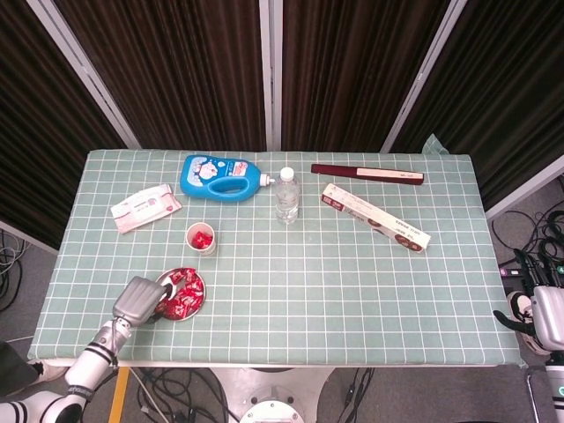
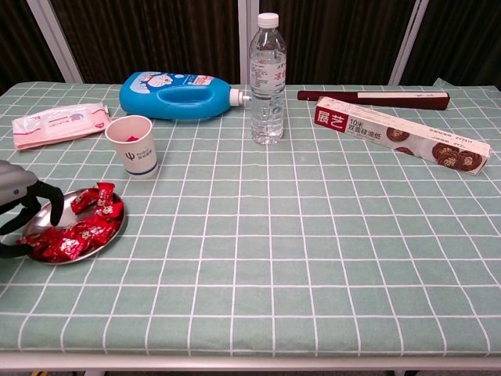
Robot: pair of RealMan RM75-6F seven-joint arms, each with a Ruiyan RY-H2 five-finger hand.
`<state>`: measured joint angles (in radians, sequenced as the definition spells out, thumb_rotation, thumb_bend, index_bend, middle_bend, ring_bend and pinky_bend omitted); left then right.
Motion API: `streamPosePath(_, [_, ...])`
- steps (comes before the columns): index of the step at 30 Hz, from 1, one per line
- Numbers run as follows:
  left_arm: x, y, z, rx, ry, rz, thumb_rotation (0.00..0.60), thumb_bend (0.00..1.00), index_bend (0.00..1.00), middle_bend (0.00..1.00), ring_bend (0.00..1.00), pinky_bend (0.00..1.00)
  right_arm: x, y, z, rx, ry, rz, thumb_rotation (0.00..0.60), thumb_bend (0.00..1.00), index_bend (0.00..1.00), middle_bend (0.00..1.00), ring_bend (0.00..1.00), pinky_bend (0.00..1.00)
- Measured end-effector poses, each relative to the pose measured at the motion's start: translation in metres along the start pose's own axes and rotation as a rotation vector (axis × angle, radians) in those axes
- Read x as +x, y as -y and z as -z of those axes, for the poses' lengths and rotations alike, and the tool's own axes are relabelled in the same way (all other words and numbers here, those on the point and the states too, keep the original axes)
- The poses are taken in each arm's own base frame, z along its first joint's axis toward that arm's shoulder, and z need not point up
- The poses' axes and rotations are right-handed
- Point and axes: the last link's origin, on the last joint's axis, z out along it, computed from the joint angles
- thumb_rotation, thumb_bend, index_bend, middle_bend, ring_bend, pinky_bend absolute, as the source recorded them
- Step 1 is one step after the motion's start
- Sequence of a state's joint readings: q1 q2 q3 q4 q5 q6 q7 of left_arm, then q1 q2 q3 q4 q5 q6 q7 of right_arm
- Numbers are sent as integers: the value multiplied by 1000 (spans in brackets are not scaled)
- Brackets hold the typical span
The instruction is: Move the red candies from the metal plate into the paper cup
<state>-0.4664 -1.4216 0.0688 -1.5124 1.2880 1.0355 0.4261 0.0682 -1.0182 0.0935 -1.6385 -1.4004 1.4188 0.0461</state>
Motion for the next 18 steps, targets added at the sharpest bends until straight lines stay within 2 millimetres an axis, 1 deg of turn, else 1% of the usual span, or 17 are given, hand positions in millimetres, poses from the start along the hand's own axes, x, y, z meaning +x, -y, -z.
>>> streamPosePath(18, [-2, 6, -15, 32, 6, -38, 600, 267, 513, 829, 918, 1000, 0, -2, 0, -8, 2, -1, 600, 33, 0, 132, 0, 333])
